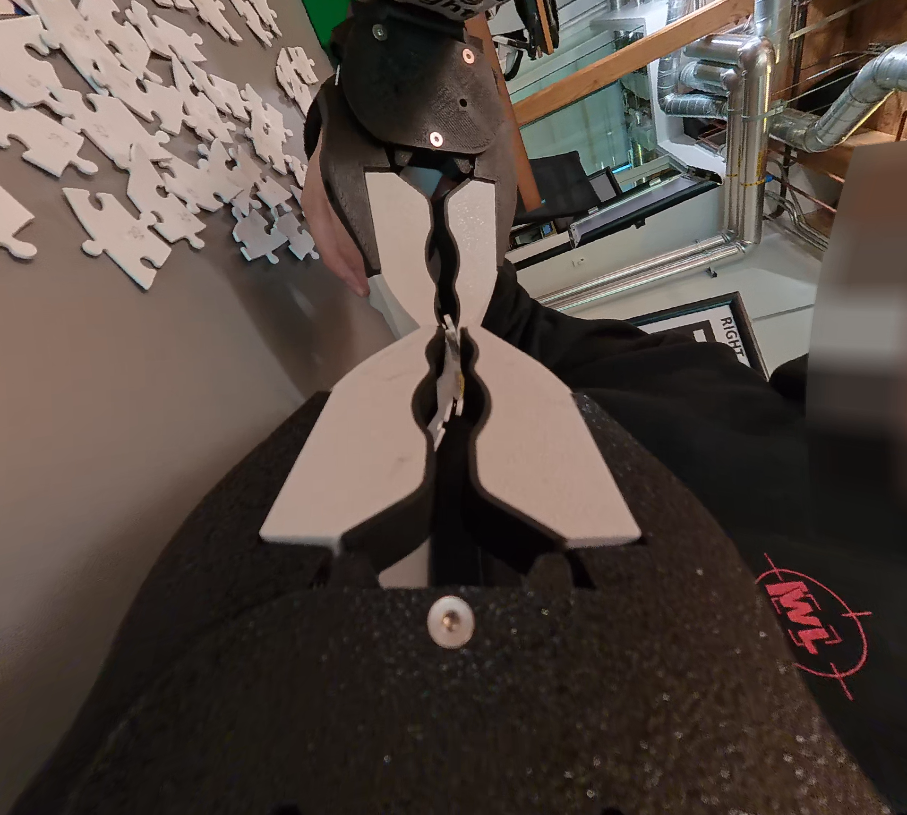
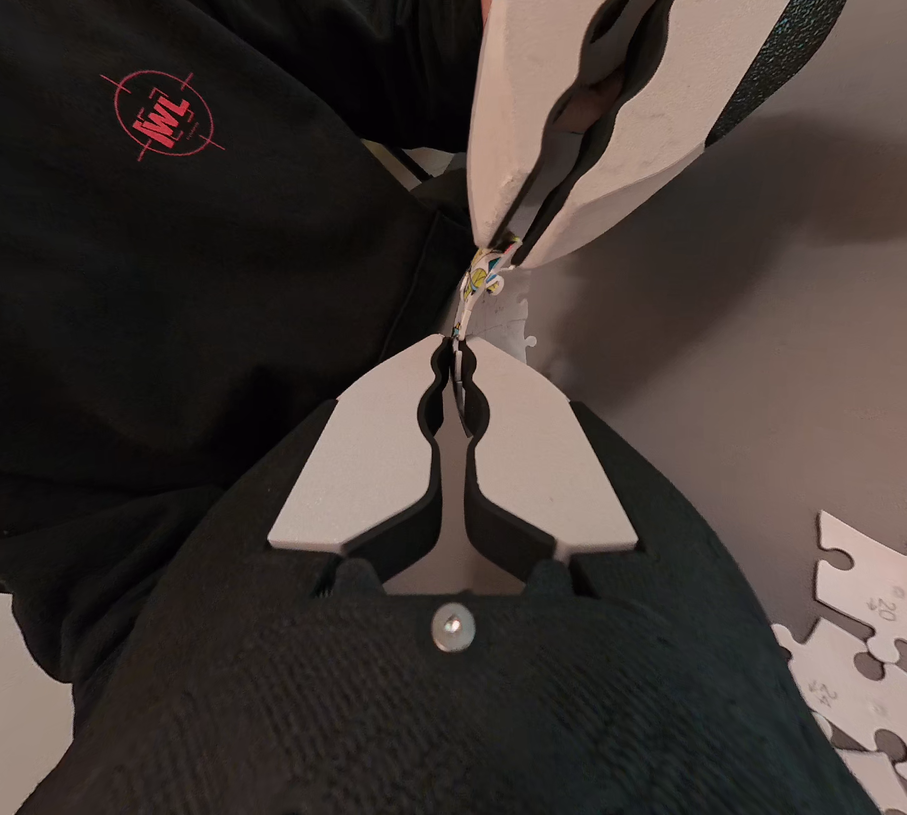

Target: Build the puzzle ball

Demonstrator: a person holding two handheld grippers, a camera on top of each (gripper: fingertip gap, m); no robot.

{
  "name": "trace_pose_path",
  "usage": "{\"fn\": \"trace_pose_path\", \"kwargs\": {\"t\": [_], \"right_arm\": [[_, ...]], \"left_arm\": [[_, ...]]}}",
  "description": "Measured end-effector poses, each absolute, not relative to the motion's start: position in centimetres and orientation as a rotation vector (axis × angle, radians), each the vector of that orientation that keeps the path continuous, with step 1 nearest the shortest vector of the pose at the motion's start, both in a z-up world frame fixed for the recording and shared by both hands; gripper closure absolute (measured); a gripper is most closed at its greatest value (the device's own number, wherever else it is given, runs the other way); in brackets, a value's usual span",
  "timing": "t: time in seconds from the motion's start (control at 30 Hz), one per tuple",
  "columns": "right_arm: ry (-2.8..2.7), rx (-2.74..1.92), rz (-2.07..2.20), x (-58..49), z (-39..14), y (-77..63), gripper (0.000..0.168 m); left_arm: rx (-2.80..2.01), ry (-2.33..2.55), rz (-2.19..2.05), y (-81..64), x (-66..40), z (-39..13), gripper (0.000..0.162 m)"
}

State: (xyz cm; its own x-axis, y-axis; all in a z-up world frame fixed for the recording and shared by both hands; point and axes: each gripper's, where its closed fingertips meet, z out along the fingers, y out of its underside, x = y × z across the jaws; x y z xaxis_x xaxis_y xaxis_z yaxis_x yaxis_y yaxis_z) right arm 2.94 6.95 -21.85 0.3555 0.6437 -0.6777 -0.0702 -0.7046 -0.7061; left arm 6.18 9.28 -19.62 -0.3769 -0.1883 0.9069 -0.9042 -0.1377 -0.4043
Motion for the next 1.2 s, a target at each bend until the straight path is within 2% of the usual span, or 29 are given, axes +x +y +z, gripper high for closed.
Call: {"fn": "trace_pose_path", "kwargs": {"t": [0.47,0.67,0.83,1.2], "right_arm": [[-0.504,-1.976,1.383,2.9,-21.9,6.9,0.166],[-0.515,-2.018,1.360,2.7,-22.2,6.9,0.166],[-0.522,-2.015,1.347,2.7,-21.9,7.0,0.166],[-0.532,-1.997,1.354,2.7,-21.8,6.9,0.165]], "left_arm": [[1.272,-1.688,1.507,9.7,6.0,-20.0,0.131],[1.202,-1.795,1.337,8.9,4.4,-20.6,0.130],[1.164,-1.846,1.265,8.2,4.1,-20.9,0.135],[1.108,-1.844,1.268,7.6,3.5,-20.9,0.160]]}}
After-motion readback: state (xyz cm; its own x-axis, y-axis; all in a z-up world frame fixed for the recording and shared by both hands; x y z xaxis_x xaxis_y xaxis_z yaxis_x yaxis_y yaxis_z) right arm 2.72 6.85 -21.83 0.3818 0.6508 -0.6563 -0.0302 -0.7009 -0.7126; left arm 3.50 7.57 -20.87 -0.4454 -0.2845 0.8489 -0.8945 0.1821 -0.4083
